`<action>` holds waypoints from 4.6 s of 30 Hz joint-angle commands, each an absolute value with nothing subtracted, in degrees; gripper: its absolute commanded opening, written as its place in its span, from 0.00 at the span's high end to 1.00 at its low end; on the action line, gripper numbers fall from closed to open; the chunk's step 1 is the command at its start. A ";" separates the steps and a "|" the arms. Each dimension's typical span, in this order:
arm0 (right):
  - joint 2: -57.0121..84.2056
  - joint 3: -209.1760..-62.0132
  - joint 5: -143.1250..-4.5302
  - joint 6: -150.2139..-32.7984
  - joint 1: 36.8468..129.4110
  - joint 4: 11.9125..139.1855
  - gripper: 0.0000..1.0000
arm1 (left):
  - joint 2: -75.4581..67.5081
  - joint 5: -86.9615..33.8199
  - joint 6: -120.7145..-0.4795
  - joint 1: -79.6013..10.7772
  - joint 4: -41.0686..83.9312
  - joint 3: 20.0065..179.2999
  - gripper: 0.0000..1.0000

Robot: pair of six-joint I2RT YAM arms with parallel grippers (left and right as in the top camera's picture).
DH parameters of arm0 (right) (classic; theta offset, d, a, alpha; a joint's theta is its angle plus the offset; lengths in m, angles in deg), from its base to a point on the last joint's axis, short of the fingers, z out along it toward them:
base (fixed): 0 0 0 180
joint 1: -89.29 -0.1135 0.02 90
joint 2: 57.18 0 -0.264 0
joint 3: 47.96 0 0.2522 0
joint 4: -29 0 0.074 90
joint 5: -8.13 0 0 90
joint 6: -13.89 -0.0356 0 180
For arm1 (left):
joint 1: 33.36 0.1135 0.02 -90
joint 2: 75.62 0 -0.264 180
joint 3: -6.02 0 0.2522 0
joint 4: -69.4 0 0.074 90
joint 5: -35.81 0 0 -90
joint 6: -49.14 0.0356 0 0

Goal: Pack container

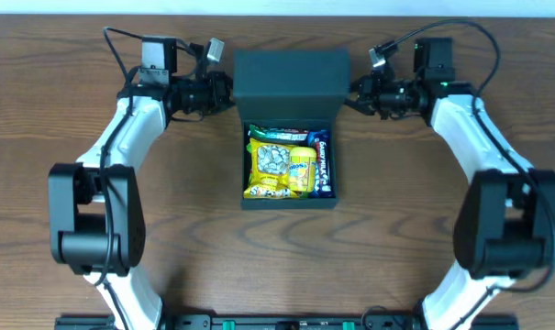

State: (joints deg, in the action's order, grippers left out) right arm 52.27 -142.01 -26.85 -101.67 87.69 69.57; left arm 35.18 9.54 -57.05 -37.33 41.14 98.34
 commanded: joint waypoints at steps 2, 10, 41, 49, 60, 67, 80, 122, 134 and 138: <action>46.31 -142.84 -34.65 -98.68 87.84 74.66 0.98 | 31.25 6.59 -48.30 -37.46 36.04 99.06 0.94; 39.36 -142.84 -38.41 -94.46 87.84 84.50 0.99 | 25.89 3.00 -40.81 -37.46 23.78 99.06 0.94; -45.38 -102.69 -45.42 -94.63 87.73 106.27 0.33 | -53.58 -7.27 -41.33 -37.35 7.67 53.19 0.05; -45.34 -102.69 -45.66 -95.81 87.73 108.65 0.01 | -53.62 -7.25 -41.29 -37.37 5.73 53.16 0.05; -45.34 -102.69 -45.66 -95.81 87.73 108.65 0.01 | -53.62 -7.25 -41.29 -37.35 5.73 53.14 0.04; -45.34 -102.69 -45.66 -95.81 87.73 108.65 0.01 | -54.74 -14.75 -36.94 -37.42 6.21 53.14 0.05; -45.34 -102.69 -45.66 -95.79 87.73 108.65 0.01 | -71.09 -35.20 -30.23 -37.40 21.70 38.67 0.04; -49.49 -96.39 -61.99 -75.51 87.73 96.15 0.01 | -75.41 -35.12 -35.30 -37.46 33.84 26.26 0.04; -56.86 -77.79 -62.04 -72.82 87.82 85.85 0.01 | -75.41 -35.12 -35.30 -37.46 33.84 26.26 0.05; -56.86 -72.15 -61.99 -72.82 87.82 85.88 0.01 | -75.41 -35.12 -35.30 -37.46 33.84 26.26 0.05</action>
